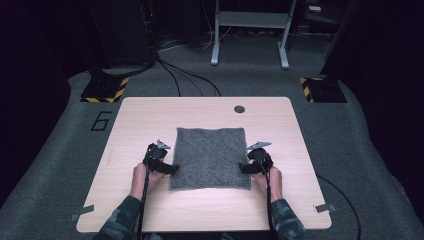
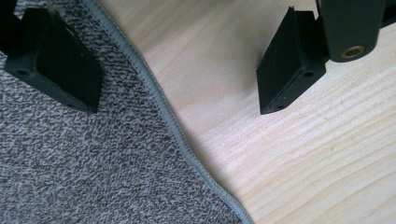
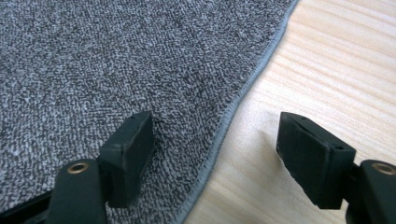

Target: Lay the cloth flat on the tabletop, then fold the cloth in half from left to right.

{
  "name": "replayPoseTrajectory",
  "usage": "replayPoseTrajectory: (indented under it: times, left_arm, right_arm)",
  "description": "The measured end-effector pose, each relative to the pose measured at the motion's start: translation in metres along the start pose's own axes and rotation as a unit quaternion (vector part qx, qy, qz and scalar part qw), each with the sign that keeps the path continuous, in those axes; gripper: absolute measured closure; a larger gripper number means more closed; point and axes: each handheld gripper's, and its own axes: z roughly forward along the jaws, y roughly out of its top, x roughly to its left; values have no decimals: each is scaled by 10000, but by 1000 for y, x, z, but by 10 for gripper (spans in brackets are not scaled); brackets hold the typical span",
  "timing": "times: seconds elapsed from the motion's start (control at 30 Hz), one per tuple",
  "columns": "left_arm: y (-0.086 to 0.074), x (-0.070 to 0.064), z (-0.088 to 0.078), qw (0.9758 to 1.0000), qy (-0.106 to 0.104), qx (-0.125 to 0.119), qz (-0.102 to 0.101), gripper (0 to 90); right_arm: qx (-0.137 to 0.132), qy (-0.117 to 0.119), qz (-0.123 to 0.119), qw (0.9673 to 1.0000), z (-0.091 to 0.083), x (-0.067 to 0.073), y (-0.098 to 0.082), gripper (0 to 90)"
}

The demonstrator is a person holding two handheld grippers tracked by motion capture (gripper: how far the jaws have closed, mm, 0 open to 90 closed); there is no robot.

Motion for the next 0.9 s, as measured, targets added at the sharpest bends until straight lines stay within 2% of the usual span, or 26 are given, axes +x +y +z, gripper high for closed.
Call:
replayPoseTrajectory:
  times: [0.03, 0.1, 0.17, 0.3, 0.5, 0.57, 0.67, 0.77, 0.87, 0.9]
  left_arm:
    - [0, 1, -1, 10000, -37, -41, -46, 141]
    - [0, 2, -4, 9997, -109, -129, -150, 116]
    - [0, 3, -7, 9996, -104, -186, -198, 114]
    - [2, 4, -9, 9995, -64, -226, -191, 114]
    - [5, 5, -9, 9996, -75, -176, -184, 114]
    - [12, 9, -13, 9994, -80, -258, -217, 114]
    - [18, 12, -14, 9994, -87, -241, -235, 113]
    - [31, 19, -13, 9992, -47, -297, -274, 110]
    - [37, 22, -12, 9992, -14, -286, -268, 110]
    - [41, 23, -12, 9992, -64, -271, -278, 108]
  right_arm:
    - [44, 27, 84, 10000, -1, 1, 0, 255]
    - [-146, 110, 41, 9998, -4, 1, 0, 205]
    - [-191, 125, 40, 9997, -7, 2, 1, 193]
    - [-312, 199, 49, 9993, -13, 2, 3, 181]
    - [-357, 265, -22, 9990, -17, 6, 5, 177]
    - [-385, 331, -39, 9987, -20, 10, 7, 170]
    - [-411, 368, -14, 9985, -22, 13, 8, 166]
    - [-460, 449, -128, 9978, -25, 21, 12, 163]
    - [-475, 504, -164, 9975, -25, 25, 14, 160]
    - [-463, 543, -189, 9973, -25, 29, 15, 156]
